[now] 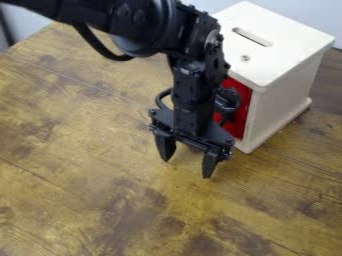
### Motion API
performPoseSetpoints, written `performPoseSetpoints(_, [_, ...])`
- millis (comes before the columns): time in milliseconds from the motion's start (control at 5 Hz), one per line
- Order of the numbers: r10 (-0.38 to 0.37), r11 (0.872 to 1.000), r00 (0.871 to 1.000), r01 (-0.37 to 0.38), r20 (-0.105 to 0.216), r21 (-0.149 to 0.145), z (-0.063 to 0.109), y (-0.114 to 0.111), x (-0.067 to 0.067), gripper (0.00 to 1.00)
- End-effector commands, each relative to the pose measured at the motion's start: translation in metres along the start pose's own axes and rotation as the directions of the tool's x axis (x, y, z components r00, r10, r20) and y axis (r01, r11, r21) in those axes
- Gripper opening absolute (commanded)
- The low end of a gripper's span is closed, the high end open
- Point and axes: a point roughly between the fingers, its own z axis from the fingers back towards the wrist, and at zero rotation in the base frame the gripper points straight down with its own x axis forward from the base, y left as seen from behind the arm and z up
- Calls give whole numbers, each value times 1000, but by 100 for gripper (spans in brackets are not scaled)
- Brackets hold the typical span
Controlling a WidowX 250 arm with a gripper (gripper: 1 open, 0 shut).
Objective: Close the drawer
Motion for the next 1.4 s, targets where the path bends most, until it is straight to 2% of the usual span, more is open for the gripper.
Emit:
performPoseSetpoints(0, [46, 999, 995, -46, 84, -9, 30, 13, 12, 100])
performPoseSetpoints(200, [78, 997, 993, -77, 92, -7, 32, 23, 11, 100])
performPoseSetpoints(400, [9, 1000, 995, -8, 100, -14, 36, 30, 12, 100])
performPoseSetpoints(600, [-65, 998, 992, 67, 112, -18, 40, 36, 12, 100])
performPoseSetpoints(800, [-141, 990, 986, 143, 86, -19, 44, 40, 10, 100])
performPoseSetpoints(1000, [-146, 989, 984, 147, 97, -6, 38, 27, 13, 100])
performPoseSetpoints(1200, [-167, 986, 982, 169, 87, -11, 51, 27, 14, 100])
